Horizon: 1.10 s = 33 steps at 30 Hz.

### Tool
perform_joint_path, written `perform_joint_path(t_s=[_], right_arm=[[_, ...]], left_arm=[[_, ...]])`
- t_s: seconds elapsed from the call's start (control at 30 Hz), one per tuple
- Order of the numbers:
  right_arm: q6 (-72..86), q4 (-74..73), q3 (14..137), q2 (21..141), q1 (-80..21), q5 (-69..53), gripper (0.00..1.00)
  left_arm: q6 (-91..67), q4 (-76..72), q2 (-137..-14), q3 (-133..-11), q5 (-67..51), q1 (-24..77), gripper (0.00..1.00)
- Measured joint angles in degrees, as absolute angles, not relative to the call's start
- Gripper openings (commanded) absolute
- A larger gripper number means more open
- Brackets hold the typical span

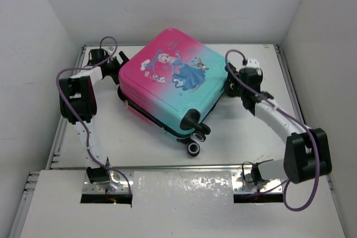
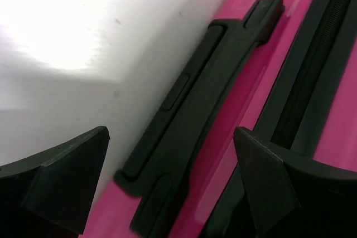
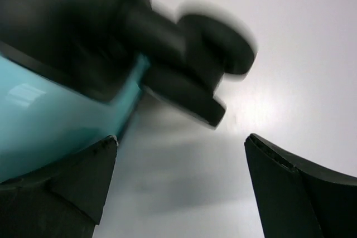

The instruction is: Pack the luggage

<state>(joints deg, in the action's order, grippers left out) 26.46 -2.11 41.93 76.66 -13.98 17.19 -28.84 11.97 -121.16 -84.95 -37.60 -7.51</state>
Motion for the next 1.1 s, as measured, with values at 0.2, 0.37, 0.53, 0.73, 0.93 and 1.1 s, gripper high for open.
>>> perform_joint_path(t_s=[0.2,0.37,0.53,0.73,0.93,1.1], right_arm=[[18.65,-4.54,64.97,91.11,-12.19,14.59,0.91],[18.48,-3.31,70.89,101.49,-10.72,8.78,0.92],[22.52,-1.87,70.85,104.40,-10.04,2.50,0.96],[29.30,-3.27,64.40,96.44,-9.93,1.87,0.99],[28.97,-1.17,50.96,76.20,-10.00,0.71,0.99],[28.82,-1.72,49.06,72.29,-9.74,3.73,0.99]], left_arm=[[-29.95,6.13,-120.70,-82.35,-35.92,-9.43,0.95],[-33.10,0.64,-116.97,-75.88,-31.83,-9.91,0.96],[-35.33,-1.41,-109.16,-66.94,-23.27,-9.85,0.97],[-38.74,6.98,-98.08,-61.21,-11.14,-8.95,0.98],[-41.47,16.58,-87.90,-59.00,-3.33,-7.95,1.00],[-40.66,20.86,-82.00,-59.09,0.36,-7.49,1.00]])
